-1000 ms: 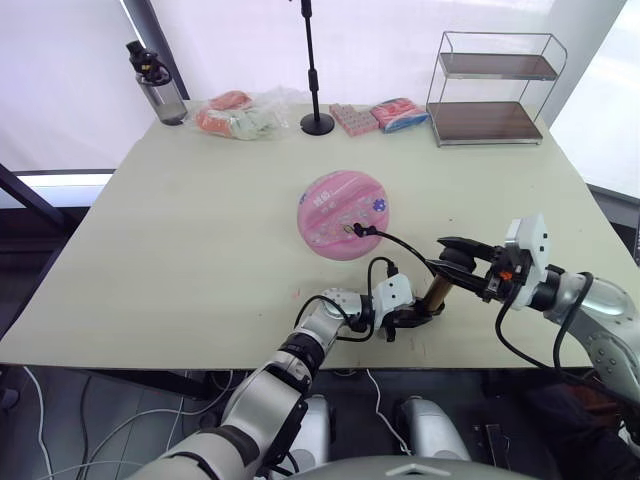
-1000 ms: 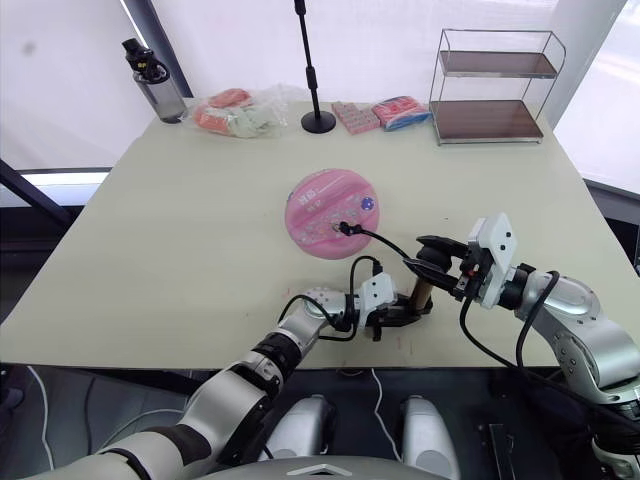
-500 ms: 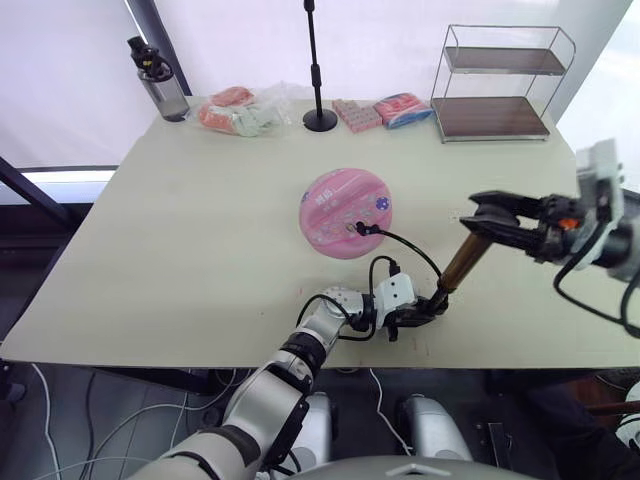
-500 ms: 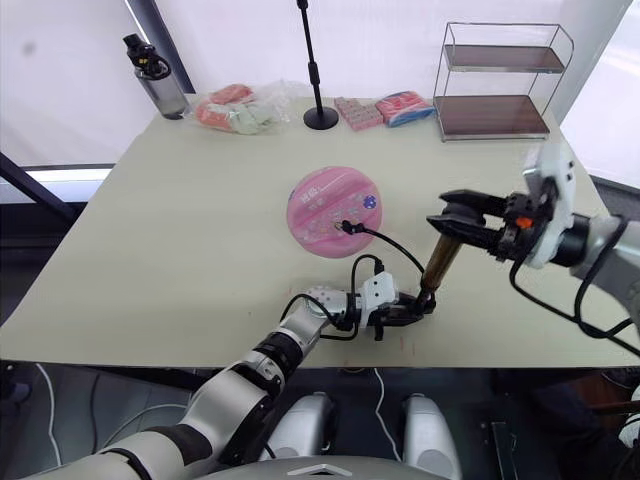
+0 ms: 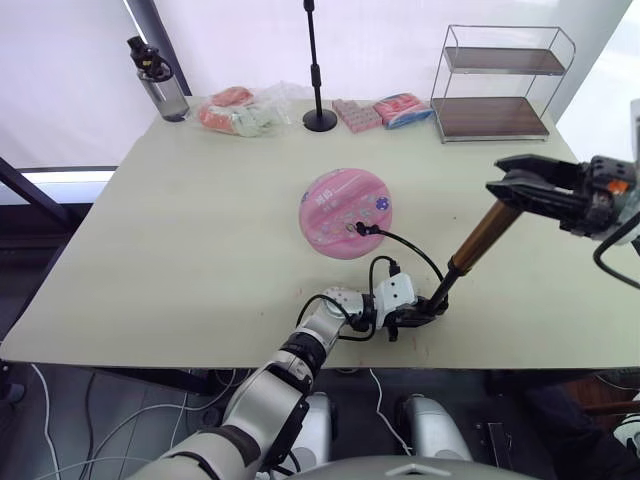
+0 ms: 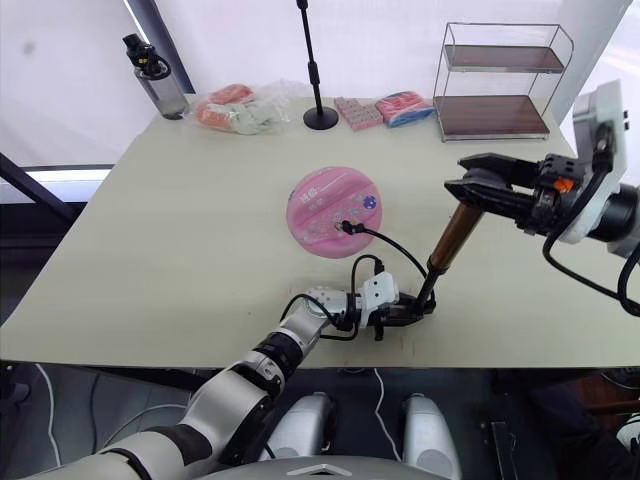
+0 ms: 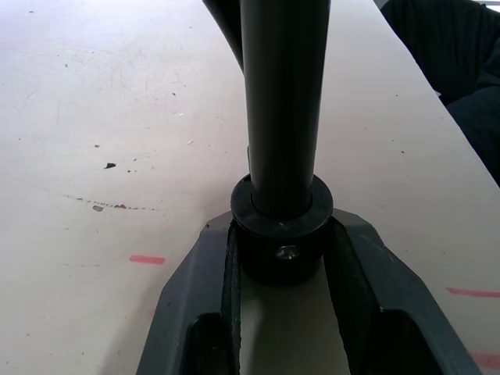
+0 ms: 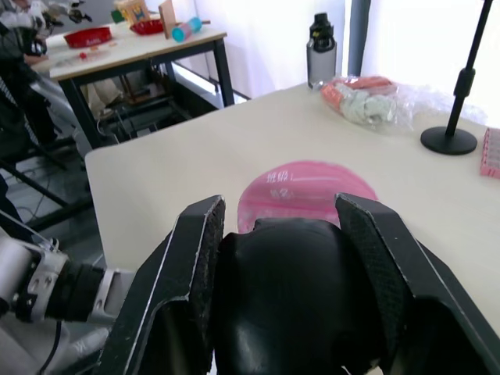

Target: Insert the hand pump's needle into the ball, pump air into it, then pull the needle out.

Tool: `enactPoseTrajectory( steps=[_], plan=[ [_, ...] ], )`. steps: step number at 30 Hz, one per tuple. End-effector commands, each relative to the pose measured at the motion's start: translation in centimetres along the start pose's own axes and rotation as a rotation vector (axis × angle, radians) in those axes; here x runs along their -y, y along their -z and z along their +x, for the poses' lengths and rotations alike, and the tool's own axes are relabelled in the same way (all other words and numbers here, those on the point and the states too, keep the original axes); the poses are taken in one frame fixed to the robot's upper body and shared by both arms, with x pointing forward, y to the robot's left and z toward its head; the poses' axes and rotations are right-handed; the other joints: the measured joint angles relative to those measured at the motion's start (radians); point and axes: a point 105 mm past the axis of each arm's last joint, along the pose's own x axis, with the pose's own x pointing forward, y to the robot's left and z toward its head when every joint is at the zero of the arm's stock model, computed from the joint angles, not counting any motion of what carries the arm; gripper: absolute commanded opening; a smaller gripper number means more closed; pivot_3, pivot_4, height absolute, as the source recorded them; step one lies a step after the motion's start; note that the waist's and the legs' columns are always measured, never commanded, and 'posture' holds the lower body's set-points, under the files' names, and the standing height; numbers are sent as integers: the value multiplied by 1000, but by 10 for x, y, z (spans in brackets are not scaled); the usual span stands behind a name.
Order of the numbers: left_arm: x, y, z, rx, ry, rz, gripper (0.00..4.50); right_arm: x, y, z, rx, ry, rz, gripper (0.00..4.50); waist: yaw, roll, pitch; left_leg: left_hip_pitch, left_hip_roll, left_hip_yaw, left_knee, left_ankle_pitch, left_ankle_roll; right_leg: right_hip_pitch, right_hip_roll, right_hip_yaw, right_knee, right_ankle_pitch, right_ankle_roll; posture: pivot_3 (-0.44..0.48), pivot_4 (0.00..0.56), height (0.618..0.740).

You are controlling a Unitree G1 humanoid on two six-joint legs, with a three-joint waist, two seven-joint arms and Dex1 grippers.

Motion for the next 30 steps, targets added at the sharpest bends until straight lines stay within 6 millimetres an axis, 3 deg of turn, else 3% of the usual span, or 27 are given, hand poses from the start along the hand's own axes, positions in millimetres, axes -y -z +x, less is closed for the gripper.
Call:
enactPoseTrajectory(
  steps=[1,9,13,17,21,24,30],
  plan=[
    [18,38,-7,-121,38,-103,1068,-2,36,9,-94,12,11,1833,0,-2,-2,0,0,0,0,0,0,0,0,0,0,0,0,0,150,731],
    [18,39,-7,-121,32,-103,1068,-1,117,23,-199,39,64,1833,-1,-6,-6,2,2,-1,0,0,0,1,2,0,0,0,0,0,150,731],
    [18,39,-7,-121,32,-103,1068,2,142,24,-217,71,76,1833,-2,-6,-7,3,2,0,0,0,0,1,2,0,0,0,0,0,150,731],
    [18,39,-8,-121,32,-104,1068,1,151,27,-223,77,64,1833,-2,-4,-9,3,2,0,0,0,0,1,2,0,0,0,0,0,150,731],
    [20,40,-7,-121,36,-105,1068,3,113,30,-120,60,27,1833,-2,-5,-9,3,2,-1,0,0,0,1,2,0,0,0,0,0,150,731],
    [21,39,-5,-120,41,-106,1068,5,70,25,-56,29,-25,1833,-1,-1,-5,2,2,0,0,0,0,1,2,0,0,0,0,0,150,731],
    [20,38,-4,-119,41,-104,1068,4,12,9,-15,0,-64,1833,3,3,-1,-1,-1,-1,0,0,0,0,0,0,0,0,0,0,150,731]
  ],
)
